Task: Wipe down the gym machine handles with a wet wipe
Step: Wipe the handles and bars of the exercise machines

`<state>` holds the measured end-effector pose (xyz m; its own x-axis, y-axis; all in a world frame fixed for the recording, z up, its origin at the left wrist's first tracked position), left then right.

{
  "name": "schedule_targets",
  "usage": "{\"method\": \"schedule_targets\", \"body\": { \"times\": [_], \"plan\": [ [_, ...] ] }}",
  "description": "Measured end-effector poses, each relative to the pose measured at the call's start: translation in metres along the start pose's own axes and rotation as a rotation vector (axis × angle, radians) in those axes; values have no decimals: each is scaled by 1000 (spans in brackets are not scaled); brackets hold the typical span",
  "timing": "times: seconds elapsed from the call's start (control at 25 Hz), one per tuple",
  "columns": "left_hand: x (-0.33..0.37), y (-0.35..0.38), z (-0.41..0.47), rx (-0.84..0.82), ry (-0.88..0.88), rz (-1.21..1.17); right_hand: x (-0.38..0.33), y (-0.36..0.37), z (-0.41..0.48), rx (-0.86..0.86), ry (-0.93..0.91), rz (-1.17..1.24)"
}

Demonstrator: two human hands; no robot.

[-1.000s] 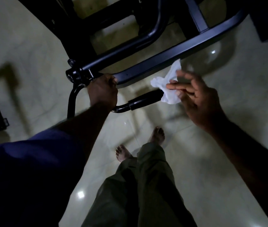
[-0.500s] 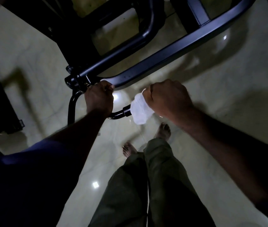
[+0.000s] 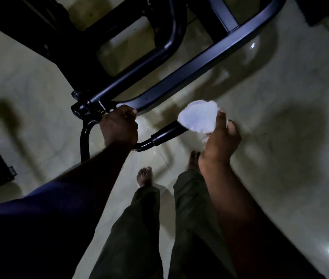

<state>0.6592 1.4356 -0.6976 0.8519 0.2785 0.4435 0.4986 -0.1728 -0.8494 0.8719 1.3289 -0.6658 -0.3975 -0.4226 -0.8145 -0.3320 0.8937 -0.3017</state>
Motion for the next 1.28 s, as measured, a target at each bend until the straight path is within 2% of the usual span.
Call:
{"method": "schedule_targets", "body": {
  "times": [0.12,0.24,0.32,0.36,0.44,0.52,0.56,0.68,0.76,0.84,0.88,0.96,1.04,1.16,1.28],
  "plan": [
    [-4,1,2,11,-4,-25,3,2,-32,-85,-98,54],
    [-4,0,1,46,42,-24,2,36,-34,-67,139,373],
    [-5,1,2,49,48,-31,2,52,-22,-132,351,635],
    [-6,3,2,43,58,-29,7,54,-23,-169,467,659],
    [-6,4,2,38,80,-18,24,46,-38,-288,573,648],
    [-6,3,3,37,92,-13,43,38,-49,-300,574,479],
    [-6,3,3,30,100,-11,43,37,-52,-232,598,444],
    [-6,3,2,23,117,-3,23,34,-41,-103,415,485],
    [-8,3,4,21,114,8,0,39,-37,-128,342,514],
    [-7,3,5,23,115,16,-15,50,-37,-179,492,580],
    [-7,3,3,27,115,7,-14,54,-31,-192,506,543],
    [-4,0,3,30,124,-7,-14,61,-26,-112,479,496],
    [-4,0,2,25,97,-5,-2,67,-41,-110,603,605],
    [-5,3,5,-13,39,-26,39,77,-89,-221,854,682],
    [-5,1,4,-16,18,-34,39,83,-97,-290,942,622]
  ]
}}
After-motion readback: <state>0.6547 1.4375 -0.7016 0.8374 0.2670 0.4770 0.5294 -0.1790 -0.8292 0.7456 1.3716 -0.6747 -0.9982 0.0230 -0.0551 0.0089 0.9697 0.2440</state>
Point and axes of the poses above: each hand's wrist, its own z-axis towards the middle knuckle, its own y-axis out of the palm, x = y × z, the point moved 2 cm from there along z, towards the middle knuckle, and after that the axes turned 5 degrees about x, right-handed, at the moved point
